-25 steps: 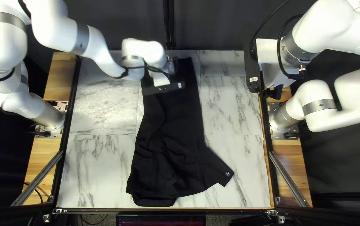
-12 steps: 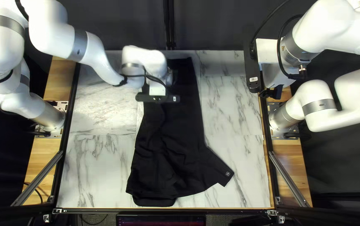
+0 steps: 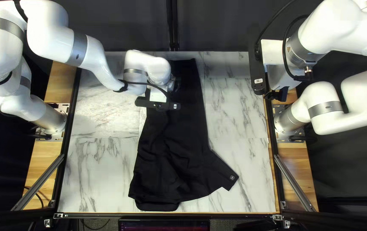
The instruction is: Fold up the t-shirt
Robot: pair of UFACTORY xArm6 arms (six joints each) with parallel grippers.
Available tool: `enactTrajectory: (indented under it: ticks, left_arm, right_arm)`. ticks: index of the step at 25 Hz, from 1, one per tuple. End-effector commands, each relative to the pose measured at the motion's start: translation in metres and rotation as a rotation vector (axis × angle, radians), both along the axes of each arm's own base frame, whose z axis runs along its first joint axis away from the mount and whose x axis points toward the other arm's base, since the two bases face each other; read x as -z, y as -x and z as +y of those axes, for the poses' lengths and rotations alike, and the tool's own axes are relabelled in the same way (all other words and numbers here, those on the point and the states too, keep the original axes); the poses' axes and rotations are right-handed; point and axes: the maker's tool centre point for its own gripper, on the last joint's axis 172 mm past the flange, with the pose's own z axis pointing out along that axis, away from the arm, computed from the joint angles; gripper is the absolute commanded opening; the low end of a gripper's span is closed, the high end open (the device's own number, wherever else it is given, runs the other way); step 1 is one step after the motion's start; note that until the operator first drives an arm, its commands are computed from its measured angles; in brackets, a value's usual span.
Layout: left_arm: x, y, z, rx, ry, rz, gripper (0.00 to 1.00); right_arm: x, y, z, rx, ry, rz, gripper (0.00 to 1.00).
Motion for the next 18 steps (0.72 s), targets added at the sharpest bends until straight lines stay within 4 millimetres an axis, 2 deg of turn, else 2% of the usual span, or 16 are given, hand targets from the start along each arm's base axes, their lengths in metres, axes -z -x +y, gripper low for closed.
enactTrajectory:
  ticks: [1, 5, 10, 13, 16, 18]
  left_arm:
    - [0.000, 0.000, 0.000, 0.000, 0.000, 0.001, 1.00]
    - [-0.006, 0.002, -0.004, -0.051, 0.017, -0.001, 1.00]
    - [-0.011, 0.018, -0.005, -0.250, 0.112, 0.022, 1.00]
    - [-0.012, 0.025, -0.014, -0.353, 0.201, 0.048, 1.00]
    - [-0.024, 0.023, -0.011, -0.383, 0.244, 0.023, 1.00]
    - [-0.025, 0.022, -0.010, -0.383, 0.245, 0.017, 1.00]
  right_arm:
    - [0.000, 0.000, 0.000, 0.000, 0.000, 0.000, 1.00]
    - [0.000, 0.000, 0.000, 0.000, 0.000, 0.000, 1.00]
    - [0.000, 0.000, 0.000, 0.000, 0.000, 0.000, 1.00]
    - [0.000, 0.000, 0.000, 0.000, 0.000, 0.000, 1.00]
    - [0.000, 0.000, 0.000, 0.000, 0.000, 0.000, 1.00]
    - [0.000, 0.000, 0.000, 0.000, 0.000, 0.000, 1.00]
